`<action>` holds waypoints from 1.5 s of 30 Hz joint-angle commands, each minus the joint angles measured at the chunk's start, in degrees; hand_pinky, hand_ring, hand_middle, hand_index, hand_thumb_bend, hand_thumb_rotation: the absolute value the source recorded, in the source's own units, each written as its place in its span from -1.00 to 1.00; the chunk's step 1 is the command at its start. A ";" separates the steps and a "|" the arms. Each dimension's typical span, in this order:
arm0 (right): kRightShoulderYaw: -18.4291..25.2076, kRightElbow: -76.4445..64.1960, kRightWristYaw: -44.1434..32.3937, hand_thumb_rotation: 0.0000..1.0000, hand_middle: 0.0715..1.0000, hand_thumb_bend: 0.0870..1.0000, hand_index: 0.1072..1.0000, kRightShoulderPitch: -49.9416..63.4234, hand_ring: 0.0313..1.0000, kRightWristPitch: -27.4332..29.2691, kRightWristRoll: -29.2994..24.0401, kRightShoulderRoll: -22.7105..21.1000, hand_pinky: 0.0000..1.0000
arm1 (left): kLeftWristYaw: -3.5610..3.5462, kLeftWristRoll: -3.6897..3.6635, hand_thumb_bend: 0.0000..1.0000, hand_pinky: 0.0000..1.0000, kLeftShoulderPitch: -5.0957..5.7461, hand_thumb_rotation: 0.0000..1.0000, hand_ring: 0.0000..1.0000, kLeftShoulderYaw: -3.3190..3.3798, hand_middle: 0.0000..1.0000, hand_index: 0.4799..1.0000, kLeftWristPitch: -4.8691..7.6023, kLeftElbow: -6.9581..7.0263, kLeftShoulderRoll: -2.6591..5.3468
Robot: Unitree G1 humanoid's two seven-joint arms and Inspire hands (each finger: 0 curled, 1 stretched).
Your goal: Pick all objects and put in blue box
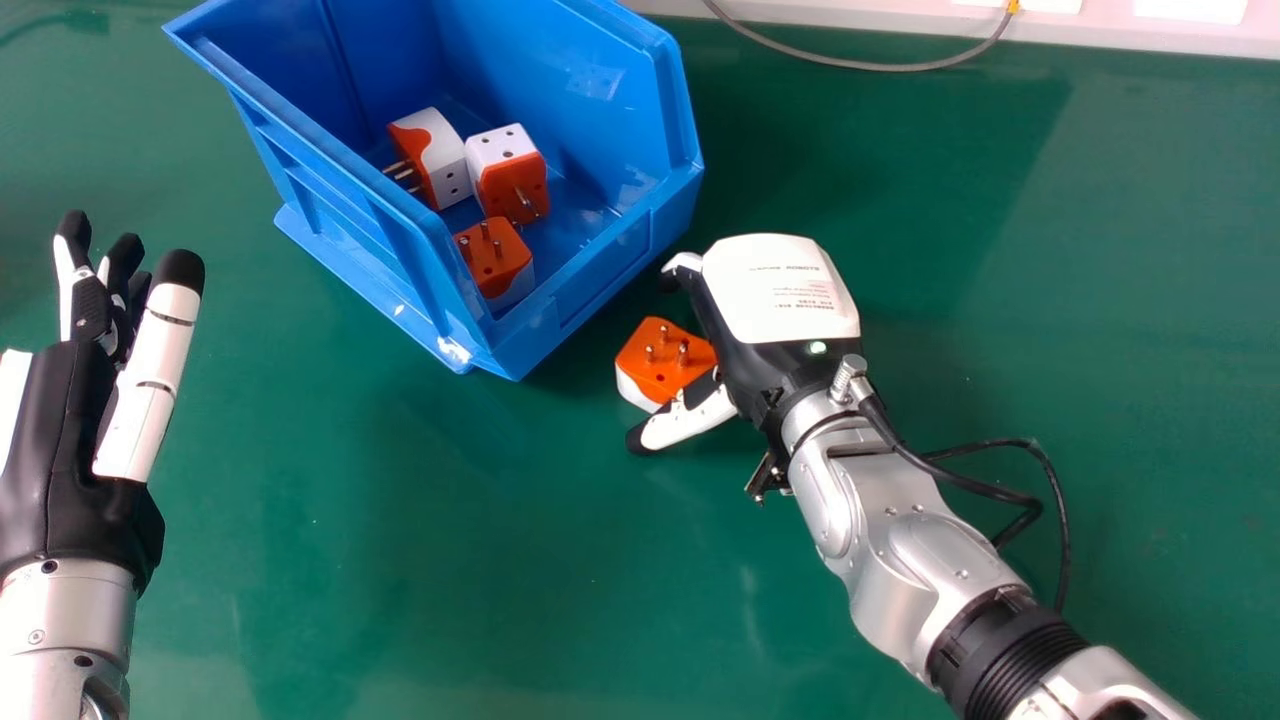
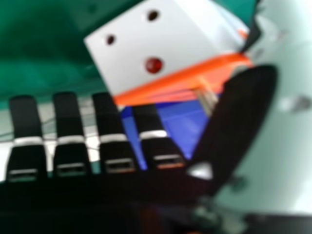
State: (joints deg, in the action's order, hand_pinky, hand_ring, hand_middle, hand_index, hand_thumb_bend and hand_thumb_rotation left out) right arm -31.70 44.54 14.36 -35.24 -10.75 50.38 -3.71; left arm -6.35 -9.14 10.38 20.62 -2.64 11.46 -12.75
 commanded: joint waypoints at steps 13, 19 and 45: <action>-1.18 -1.03 -2.05 -0.53 0.44 0.45 0.32 -3.52 0.39 -2.92 -0.33 0.12 0.21 | -0.41 -1.17 0.13 1.00 -0.32 0.51 1.00 1.06 1.00 1.00 -2.28 2.85 -0.97; -1.85 -3.52 -3.47 -0.70 0.21 0.26 0.19 -3.37 0.12 -5.03 0.15 -0.68 -0.05 | -0.18 -1.05 0.14 1.00 -0.37 0.51 1.00 1.16 1.00 1.00 -3.27 3.68 -0.96; -1.42 -25.83 -17.58 -0.97 -0.14 -0.05 0.02 1.42 -0.32 -11.82 0.21 -6.06 -0.52 | -0.30 -1.21 0.17 1.00 -0.93 0.51 1.00 1.47 1.00 1.00 -4.82 3.91 -1.51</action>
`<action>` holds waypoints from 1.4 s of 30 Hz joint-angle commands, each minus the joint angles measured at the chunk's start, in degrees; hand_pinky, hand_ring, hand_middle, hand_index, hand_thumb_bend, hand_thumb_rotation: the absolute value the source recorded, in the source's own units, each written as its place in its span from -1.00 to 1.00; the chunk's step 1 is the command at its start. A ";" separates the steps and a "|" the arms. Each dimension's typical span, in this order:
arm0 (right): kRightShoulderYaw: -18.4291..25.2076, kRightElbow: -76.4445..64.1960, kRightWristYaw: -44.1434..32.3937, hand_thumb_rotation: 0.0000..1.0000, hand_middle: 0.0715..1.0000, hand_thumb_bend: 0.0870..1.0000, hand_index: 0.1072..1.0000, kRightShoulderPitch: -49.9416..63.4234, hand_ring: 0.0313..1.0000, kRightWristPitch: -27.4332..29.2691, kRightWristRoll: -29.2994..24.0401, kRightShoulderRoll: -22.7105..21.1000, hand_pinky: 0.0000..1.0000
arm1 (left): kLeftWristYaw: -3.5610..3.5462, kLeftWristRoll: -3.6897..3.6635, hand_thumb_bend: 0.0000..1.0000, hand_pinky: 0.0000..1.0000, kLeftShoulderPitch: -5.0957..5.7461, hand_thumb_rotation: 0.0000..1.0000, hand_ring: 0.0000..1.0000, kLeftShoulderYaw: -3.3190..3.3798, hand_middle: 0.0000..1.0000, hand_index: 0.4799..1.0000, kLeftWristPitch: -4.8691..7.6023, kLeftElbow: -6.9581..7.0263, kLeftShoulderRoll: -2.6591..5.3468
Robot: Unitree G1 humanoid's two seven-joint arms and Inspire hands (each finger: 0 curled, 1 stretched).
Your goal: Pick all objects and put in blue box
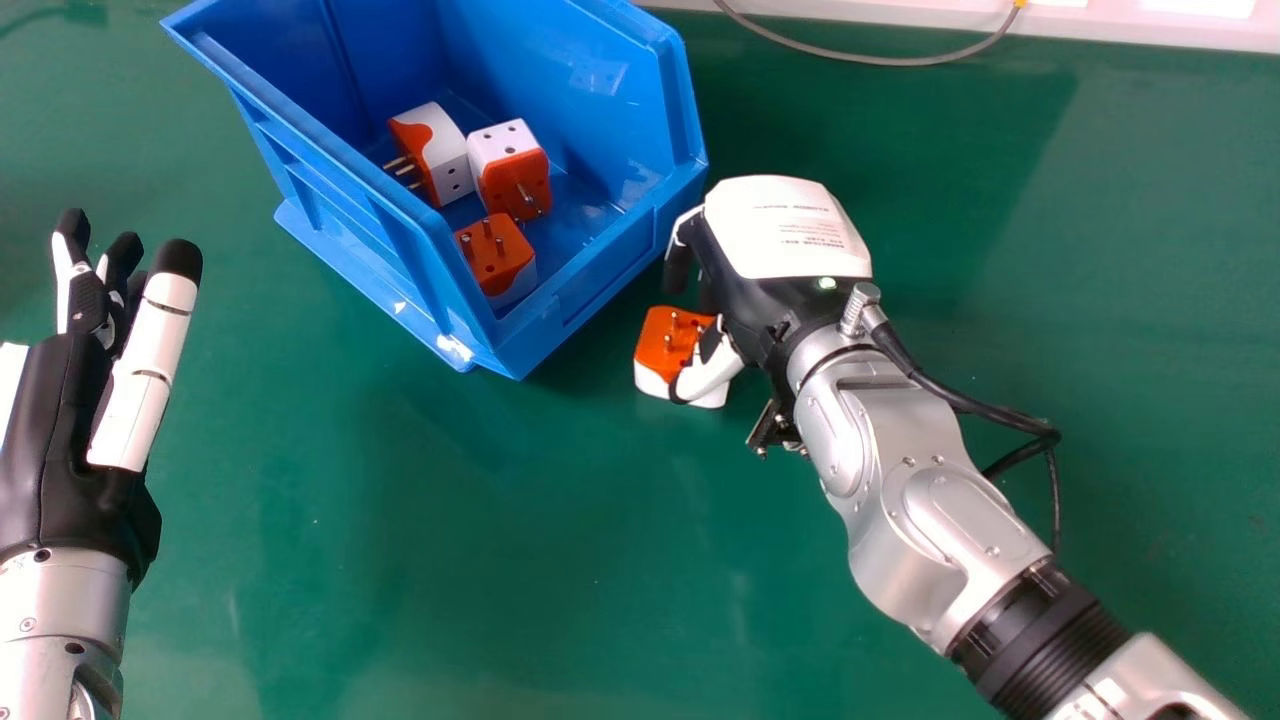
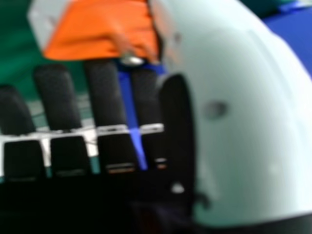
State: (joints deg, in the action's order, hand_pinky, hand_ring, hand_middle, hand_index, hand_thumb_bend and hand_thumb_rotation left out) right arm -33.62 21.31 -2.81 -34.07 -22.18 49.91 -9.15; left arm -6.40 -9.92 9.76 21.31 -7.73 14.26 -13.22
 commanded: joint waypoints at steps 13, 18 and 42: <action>3.18 -16.40 -3.85 -0.99 -0.14 -0.08 0.00 6.31 -0.35 -1.58 1.22 -5.08 -0.56 | -0.45 -0.74 0.18 1.00 -0.28 0.51 1.00 1.06 1.00 1.00 0.28 1.08 -1.02; 3.50 -18.90 -3.07 -1.00 -0.13 -0.08 0.01 8.32 -0.35 -1.12 1.74 -5.89 -0.56 | -0.39 -0.79 0.19 1.00 -0.23 0.51 1.00 1.27 1.00 1.00 -0.26 1.34 -1.07; 2.57 -15.86 -5.69 -0.97 -0.05 0.07 0.04 8.72 -0.25 -4.94 3.06 -3.34 -0.43 | -0.50 -0.87 0.18 1.00 0.10 0.50 1.00 1.32 1.00 1.00 -0.28 1.92 -1.11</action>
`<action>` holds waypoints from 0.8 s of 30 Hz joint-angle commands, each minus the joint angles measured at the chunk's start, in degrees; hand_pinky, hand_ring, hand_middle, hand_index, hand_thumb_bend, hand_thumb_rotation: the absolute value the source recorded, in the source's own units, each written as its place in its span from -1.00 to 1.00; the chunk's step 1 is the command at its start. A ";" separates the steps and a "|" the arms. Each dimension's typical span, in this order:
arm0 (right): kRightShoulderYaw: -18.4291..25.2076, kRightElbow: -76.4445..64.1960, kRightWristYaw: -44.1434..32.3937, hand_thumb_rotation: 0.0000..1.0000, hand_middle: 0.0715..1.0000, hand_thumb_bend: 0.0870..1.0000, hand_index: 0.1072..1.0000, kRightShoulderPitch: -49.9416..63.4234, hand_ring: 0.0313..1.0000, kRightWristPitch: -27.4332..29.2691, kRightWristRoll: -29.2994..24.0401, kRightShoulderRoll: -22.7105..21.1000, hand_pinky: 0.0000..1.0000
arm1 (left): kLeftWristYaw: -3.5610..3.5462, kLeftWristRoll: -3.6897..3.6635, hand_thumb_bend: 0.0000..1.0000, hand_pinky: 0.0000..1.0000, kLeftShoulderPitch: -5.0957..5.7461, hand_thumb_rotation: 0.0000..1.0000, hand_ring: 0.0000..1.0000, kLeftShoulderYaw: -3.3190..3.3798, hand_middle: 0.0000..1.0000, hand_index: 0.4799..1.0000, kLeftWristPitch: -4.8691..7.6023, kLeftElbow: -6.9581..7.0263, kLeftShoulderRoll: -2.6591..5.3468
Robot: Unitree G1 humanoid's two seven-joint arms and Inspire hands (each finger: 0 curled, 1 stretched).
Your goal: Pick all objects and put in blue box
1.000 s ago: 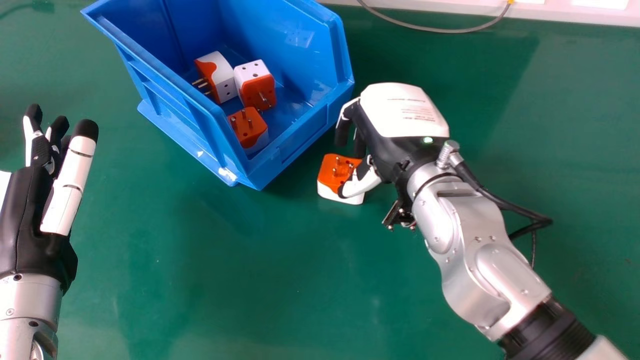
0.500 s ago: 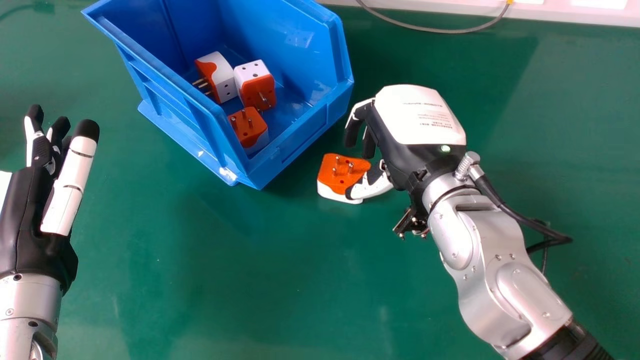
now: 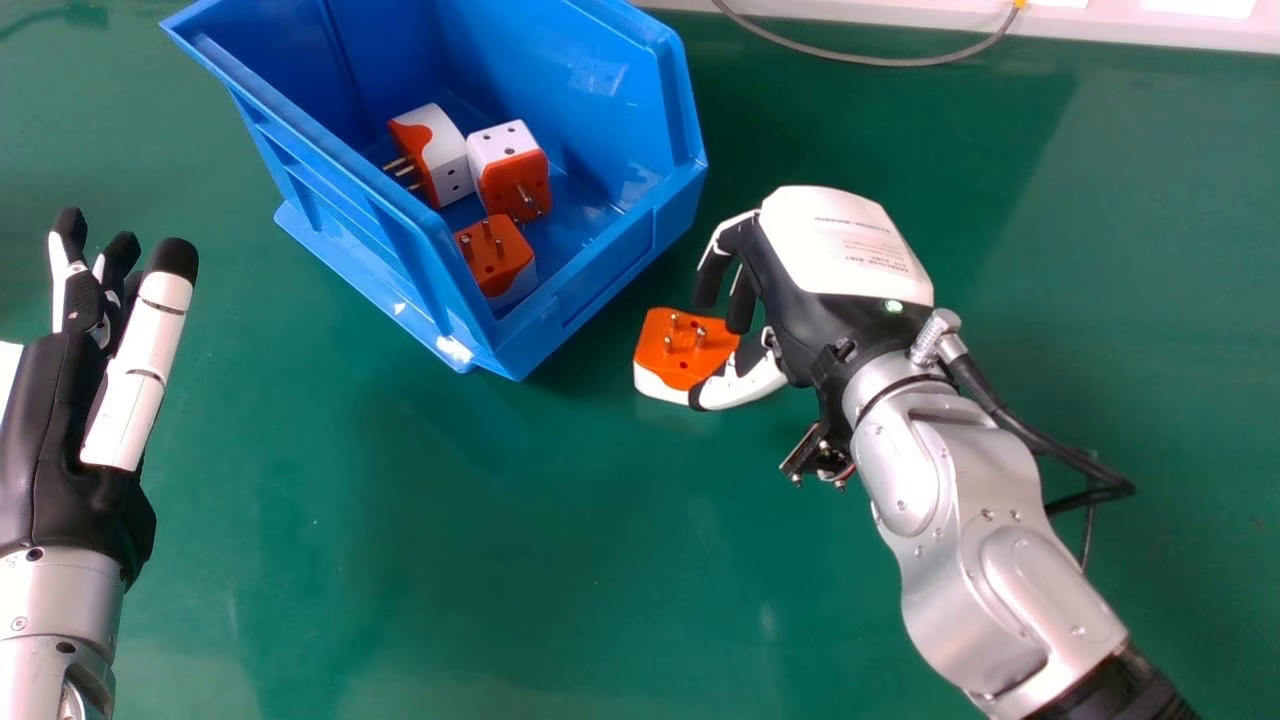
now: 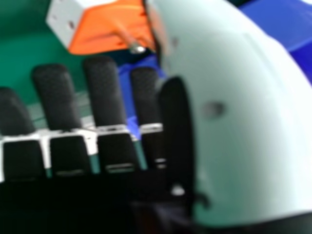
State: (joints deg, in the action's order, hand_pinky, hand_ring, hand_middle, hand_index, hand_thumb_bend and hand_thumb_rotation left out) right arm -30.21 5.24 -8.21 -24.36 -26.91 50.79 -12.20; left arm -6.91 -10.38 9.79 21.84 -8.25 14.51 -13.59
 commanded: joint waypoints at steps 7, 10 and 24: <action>-3.49 4.54 -3.93 -0.76 0.22 0.46 0.21 -3.32 0.08 -2.11 5.86 0.13 -0.12 | -0.50 -0.63 0.17 1.00 0.15 0.50 1.00 1.02 1.00 1.00 0.74 1.32 -0.93; -4.23 4.72 -5.56 -0.62 0.36 0.64 0.33 -3.65 0.25 -3.28 6.66 0.57 0.03 | -0.60 -0.65 0.17 1.00 0.06 0.50 1.00 1.09 1.00 1.00 0.91 1.05 -0.98; -5.58 4.66 -9.48 -0.31 0.72 0.98 0.63 -4.76 0.66 -4.80 9.03 0.75 0.39 | -0.20 0.21 0.16 1.00 -0.24 0.48 1.00 0.72 1.00 1.00 0.49 1.08 -1.04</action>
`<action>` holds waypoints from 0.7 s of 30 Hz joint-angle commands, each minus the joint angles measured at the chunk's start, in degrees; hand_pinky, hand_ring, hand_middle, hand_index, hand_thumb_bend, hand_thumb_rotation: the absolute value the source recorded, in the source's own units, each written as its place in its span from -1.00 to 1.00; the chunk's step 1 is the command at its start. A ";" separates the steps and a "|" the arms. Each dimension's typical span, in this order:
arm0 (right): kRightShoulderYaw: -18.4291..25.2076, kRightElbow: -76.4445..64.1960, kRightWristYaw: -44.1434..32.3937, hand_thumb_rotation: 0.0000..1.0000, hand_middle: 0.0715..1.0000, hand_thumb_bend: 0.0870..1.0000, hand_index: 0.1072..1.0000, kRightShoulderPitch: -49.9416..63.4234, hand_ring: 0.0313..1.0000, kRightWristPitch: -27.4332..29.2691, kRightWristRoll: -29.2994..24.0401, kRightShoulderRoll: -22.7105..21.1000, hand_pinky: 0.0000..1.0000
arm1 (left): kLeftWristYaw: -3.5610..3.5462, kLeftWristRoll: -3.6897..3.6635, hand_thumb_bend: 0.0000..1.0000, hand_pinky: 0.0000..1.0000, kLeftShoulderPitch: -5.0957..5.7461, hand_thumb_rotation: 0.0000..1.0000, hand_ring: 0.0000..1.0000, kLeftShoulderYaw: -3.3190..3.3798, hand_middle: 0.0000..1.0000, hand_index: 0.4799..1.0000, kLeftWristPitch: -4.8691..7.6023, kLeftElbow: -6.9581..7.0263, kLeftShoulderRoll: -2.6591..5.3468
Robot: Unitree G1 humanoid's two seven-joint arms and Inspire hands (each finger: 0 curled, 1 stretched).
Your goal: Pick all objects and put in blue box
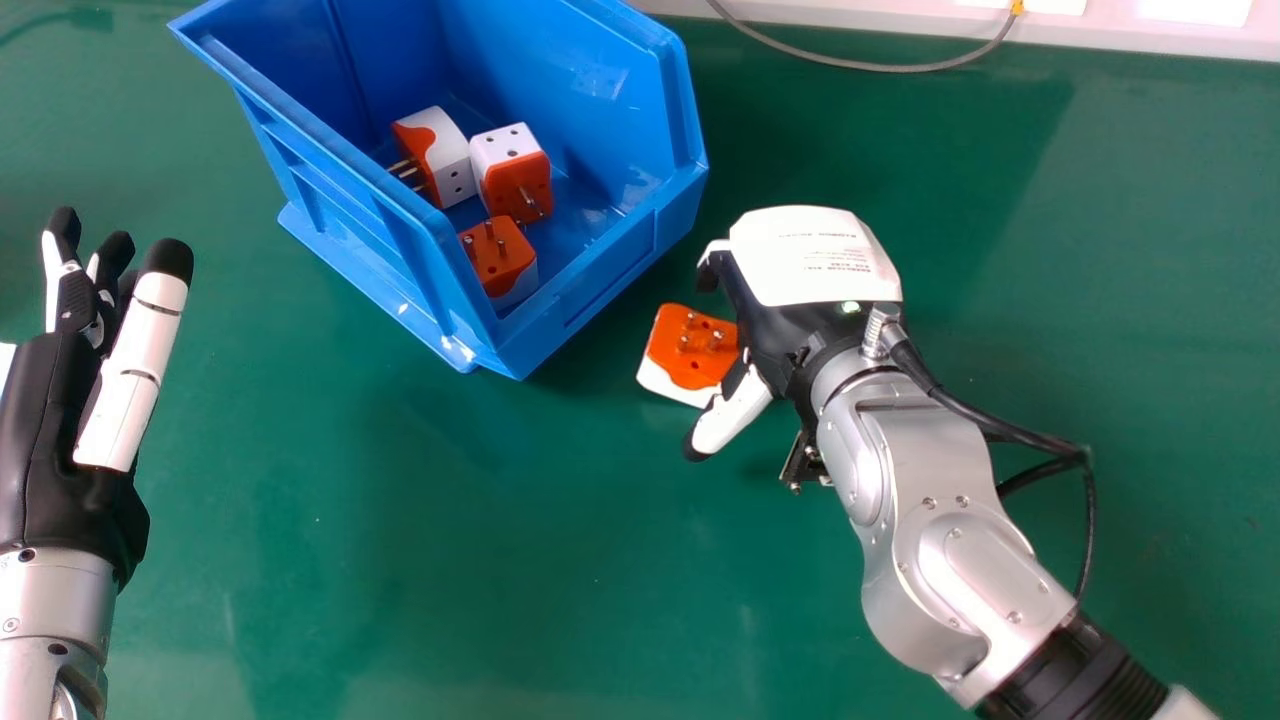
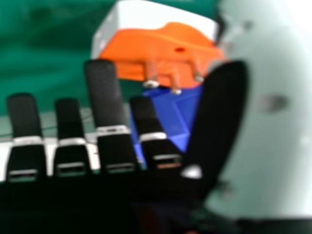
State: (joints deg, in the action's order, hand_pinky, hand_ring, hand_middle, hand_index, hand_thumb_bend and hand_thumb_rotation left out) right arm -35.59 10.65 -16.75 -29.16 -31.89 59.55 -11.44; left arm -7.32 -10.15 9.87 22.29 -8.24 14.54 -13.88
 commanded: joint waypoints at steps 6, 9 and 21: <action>0.60 -3.05 -1.53 -0.30 0.77 1.00 0.66 0.09 0.69 0.44 0.14 -0.75 0.42 | 0.00 -0.20 0.17 1.00 -0.66 0.48 1.00 0.29 1.00 1.00 0.43 0.67 -0.74; 0.83 -3.32 -1.43 -0.30 0.77 1.00 0.67 0.00 0.70 0.67 0.04 -0.91 0.42 | -0.09 -0.22 0.18 1.00 -0.76 0.48 1.00 0.19 1.00 1.00 0.61 0.56 -0.68; 1.80 0.11 2.60 -0.36 0.74 0.96 0.66 0.00 0.67 2.03 -1.54 0.75 0.40 | 0.34 -0.03 0.20 1.00 -0.81 0.49 1.00 0.14 1.00 1.00 0.98 0.57 -0.28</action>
State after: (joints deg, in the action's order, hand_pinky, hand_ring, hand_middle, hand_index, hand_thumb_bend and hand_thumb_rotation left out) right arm -34.96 11.10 -15.89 -28.58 -30.46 58.57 -11.22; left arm -7.29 -10.13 9.31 22.21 -8.22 14.26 -13.89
